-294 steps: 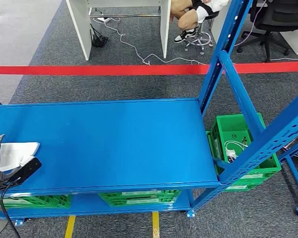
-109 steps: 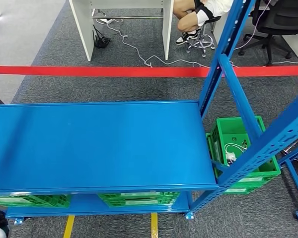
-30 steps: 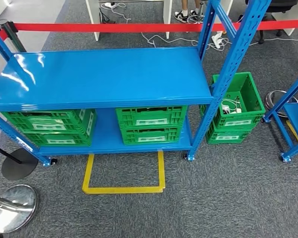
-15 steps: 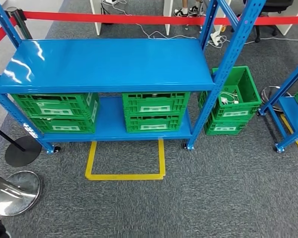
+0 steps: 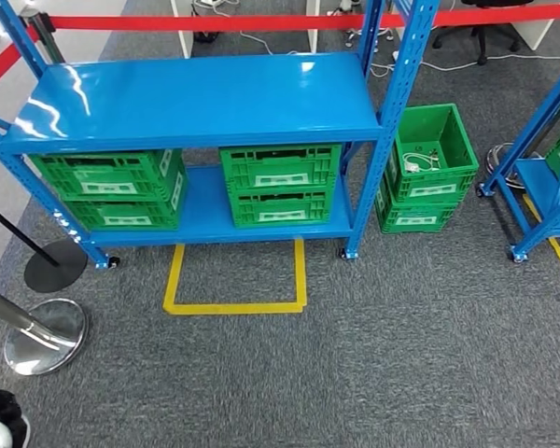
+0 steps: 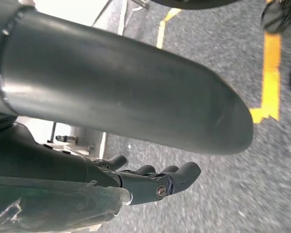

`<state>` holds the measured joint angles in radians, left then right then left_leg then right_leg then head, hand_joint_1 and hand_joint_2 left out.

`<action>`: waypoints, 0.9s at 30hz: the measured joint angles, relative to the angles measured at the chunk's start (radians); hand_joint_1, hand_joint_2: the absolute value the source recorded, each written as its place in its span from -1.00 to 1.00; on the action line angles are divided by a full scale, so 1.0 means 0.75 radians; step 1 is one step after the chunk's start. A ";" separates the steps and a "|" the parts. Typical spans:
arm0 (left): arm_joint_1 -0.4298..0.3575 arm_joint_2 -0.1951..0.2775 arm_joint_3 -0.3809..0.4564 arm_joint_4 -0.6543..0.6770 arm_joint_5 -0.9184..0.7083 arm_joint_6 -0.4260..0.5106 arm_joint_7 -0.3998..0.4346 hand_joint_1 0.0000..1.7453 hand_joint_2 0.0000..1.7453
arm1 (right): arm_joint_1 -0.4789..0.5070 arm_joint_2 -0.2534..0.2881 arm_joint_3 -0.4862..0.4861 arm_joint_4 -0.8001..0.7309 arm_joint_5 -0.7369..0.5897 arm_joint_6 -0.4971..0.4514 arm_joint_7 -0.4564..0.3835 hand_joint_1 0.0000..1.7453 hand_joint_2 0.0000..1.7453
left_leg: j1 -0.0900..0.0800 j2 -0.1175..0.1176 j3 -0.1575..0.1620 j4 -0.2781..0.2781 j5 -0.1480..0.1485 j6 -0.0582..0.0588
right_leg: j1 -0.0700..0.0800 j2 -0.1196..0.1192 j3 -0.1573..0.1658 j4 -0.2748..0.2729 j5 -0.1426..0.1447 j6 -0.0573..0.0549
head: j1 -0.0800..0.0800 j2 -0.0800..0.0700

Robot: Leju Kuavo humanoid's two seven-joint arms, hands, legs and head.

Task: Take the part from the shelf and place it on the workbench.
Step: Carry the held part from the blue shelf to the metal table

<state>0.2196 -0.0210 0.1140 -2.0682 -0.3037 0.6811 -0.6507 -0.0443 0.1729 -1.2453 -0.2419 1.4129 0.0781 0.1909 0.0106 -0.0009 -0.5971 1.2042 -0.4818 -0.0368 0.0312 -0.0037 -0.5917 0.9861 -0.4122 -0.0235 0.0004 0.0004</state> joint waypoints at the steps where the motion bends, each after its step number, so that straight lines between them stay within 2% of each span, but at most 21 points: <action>1: -0.016 0.004 -0.006 0.009 -0.001 -0.002 0.005 1.00 1.00 | -0.002 0.000 -0.005 0.000 -0.004 0.001 0.001 -1.00 -1.00 | -0.004 0.000 0.077 -0.097 0.004 0.006 | 0.004 0.000 -0.023 0.012 0.012 0.002 | 0.000 0.000; 3: -0.048 0.010 -0.018 0.022 -0.003 -0.003 0.013 1.00 1.00 | -0.003 0.000 -0.011 0.000 -0.009 0.002 0.003 -1.00 -1.00 | -0.010 0.000 0.195 -0.275 -0.039 0.019 | 0.008 0.001 -0.054 0.028 0.039 0.010 | 0.002 0.000; 4: -0.059 0.012 -0.021 0.027 -0.004 -0.003 0.016 1.00 1.00 | -0.003 0.000 -0.014 0.000 -0.010 0.002 0.004 -1.00 -1.00 | -0.014 0.000 0.219 -0.324 -0.052 0.025 | 0.008 0.002 -0.066 0.030 0.055 0.015 | 0.002 0.000; 6: -0.075 0.014 -0.027 0.042 -0.005 -0.003 0.022 1.00 1.00 | 0.002 -0.001 -0.022 0.000 -0.013 0.001 0.005 -1.00 -1.00 | -0.014 0.003 0.200 -0.337 -0.035 0.041 | 0.003 0.007 -0.083 0.032 0.070 0.028 | 0.001 0.000; 7: -0.082 0.015 -0.030 0.052 -0.006 -0.004 0.026 1.00 1.00 | 0.006 -0.001 -0.026 0.000 -0.016 0.000 0.005 -1.00 -1.00 | -0.011 0.005 0.186 -0.338 -0.019 0.050 | -0.001 0.010 -0.094 0.048 0.042 0.039 | 0.002 0.000; 8: -0.092 0.015 -0.034 0.061 -0.008 -0.005 0.030 1.00 1.00 | 0.010 -0.002 -0.030 0.000 -0.020 -0.001 0.006 -1.00 -1.00 | -0.007 0.007 0.169 -0.340 -0.001 0.057 | -0.005 0.013 -0.107 0.088 -0.015 0.051 | 0.004 0.000; 10: -0.112 0.015 -0.045 0.079 -0.014 -0.008 0.036 1.00 1.00 | 0.013 0.000 -0.037 0.000 -0.028 -0.003 0.006 -1.00 -1.00 | -0.004 0.008 0.128 -0.339 0.036 0.062 | -0.019 0.014 -0.139 0.237 -0.164 0.075 | 0.010 0.000; 11: -0.120 0.015 -0.050 0.087 -0.016 -0.009 0.038 1.00 1.00 | 0.013 0.001 -0.040 0.000 -0.030 -0.003 0.007 -1.00 -1.00 | -0.002 0.008 0.104 -0.338 0.055 0.059 | -0.026 0.014 -0.149 0.322 -0.212 0.084 | 0.012 0.000; 12: -0.126 0.015 -0.054 0.095 -0.018 -0.009 0.040 1.00 1.00 | 0.012 0.001 -0.041 0.000 -0.032 -0.004 0.005 -1.00 -1.00 | 0.001 0.008 0.079 -0.337 0.075 0.055 | -0.033 0.013 -0.148 0.385 -0.222 0.092 | 0.012 0.000; 13: -0.131 0.015 -0.057 0.102 -0.018 -0.008 0.042 1.00 1.00 | 0.011 0.001 -0.043 0.000 -0.032 -0.006 0.003 -1.00 -1.00 | 0.004 0.009 0.053 -0.336 0.094 0.049 | -0.039 0.013 -0.133 0.416 -0.201 0.099 | 0.012 0.000; 14: -0.135 0.015 -0.058 0.108 -0.019 -0.007 0.043 1.00 1.00 | 0.012 0.001 -0.043 -0.001 -0.031 -0.009 0.001 -1.00 -1.00 | 0.010 0.010 0.027 -0.334 0.113 0.042 | -0.045 0.013 -0.097 0.404 -0.155 0.106 | 0.012 0.000; 15: -0.137 0.015 -0.059 0.113 -0.019 -0.004 0.044 1.00 1.00 | 0.012 0.001 -0.044 -0.001 -0.028 -0.013 -0.003 -1.00 -1.00 | 0.016 0.010 0.003 -0.332 0.130 0.033 | -0.051 0.013 -0.039 0.349 -0.110 0.114 | 0.012 0.000; 16: -0.138 0.015 -0.059 0.115 -0.019 -0.001 0.044 1.00 1.00 | 0.011 0.002 -0.045 -0.002 -0.025 -0.015 -0.006 -1.00 -1.00 | 0.021 0.009 -0.018 -0.329 0.146 0.023 | -0.057 0.014 0.037 0.258 -0.096 0.123 | 0.012 0.000; 17: -0.137 0.015 -0.058 0.116 -0.019 0.003 0.044 1.00 1.00 | 0.011 0.004 -0.045 -0.002 -0.019 -0.016 -0.008 -1.00 -1.00 | 0.024 0.008 -0.034 -0.326 0.160 0.012 | -0.059 0.018 0.123 0.141 -0.110 0.125 | 0.013 0.000; 18: -0.135 0.015 -0.057 0.116 -0.019 0.008 0.044 1.00 1.00 | 0.010 0.007 -0.045 -0.003 -0.012 -0.014 -0.010 -1.00 -1.00 | 0.026 0.007 -0.041 -0.326 0.174 0.001 | -0.059 0.019 0.184 0.048 -0.138 0.121 | 0.012 0.000; 19: -0.132 0.015 -0.056 0.115 -0.019 0.012 0.044 1.00 1.00 | 0.010 0.009 -0.044 -0.003 -0.006 -0.013 -0.012 -1.00 -1.00 | 0.026 0.006 -0.044 -0.327 0.187 -0.010 | -0.056 0.021 0.219 -0.013 -0.168 0.110 | 0.014 0.000; 21: -0.124 0.014 -0.054 0.114 -0.019 0.019 0.044 1.00 1.00 | 0.013 0.011 -0.041 -0.004 0.009 -0.007 -0.014 -1.00 -1.00 | 0.032 0.007 -0.043 -0.334 0.207 -0.029 | -0.049 0.019 0.215 -0.032 -0.173 0.078 | 0.014 0.000; 22: -0.116 0.014 -0.050 0.114 -0.021 0.021 0.043 1.00 1.00 | 0.014 0.011 -0.039 -0.004 0.018 -0.005 -0.015 -1.00 -1.00 | 0.035 0.006 -0.047 -0.329 0.196 -0.035 | -0.048 0.017 0.207 -0.029 -0.164 0.063 | 0.015 0.000; 24: -0.094 0.013 -0.036 0.109 -0.024 0.022 0.037 1.00 1.00 | 0.017 0.011 -0.029 -0.004 0.044 0.001 -0.016 -1.00 -1.00 | 0.034 0.005 -0.074 -0.250 0.100 -0.038 | -0.047 0.012 0.187 -0.030 -0.140 0.037 | 0.010 0.000; 26: -0.064 0.010 -0.011 0.095 -0.026 0.023 0.026 1.00 1.00 | 0.020 0.011 -0.012 -0.004 0.070 0.004 -0.016 -1.00 -1.00 | 0.025 0.004 -0.120 -0.081 -0.029 -0.035 | -0.042 0.010 0.165 -0.029 -0.120 0.024 | 0.003 0.000; 27: -0.049 0.007 0.002 0.086 -0.026 0.023 0.020 1.00 1.00 | 0.022 0.012 -0.003 -0.004 0.079 0.005 -0.017 -1.00 -1.00 | 0.021 0.004 -0.137 -0.001 -0.061 -0.033 | -0.038 0.009 0.157 -0.027 -0.111 0.021 | 0.002 0.000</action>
<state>0.1830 -0.0160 0.1152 -2.0034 -0.3232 0.6986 -0.6353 -0.0274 0.1817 -1.2476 -0.2449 1.4722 0.0820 0.1785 0.0263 0.0021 -0.6998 1.2033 -0.5277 -0.0615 0.0024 0.0031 -0.4741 0.9656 -0.4953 -0.0076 0.0020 0.0004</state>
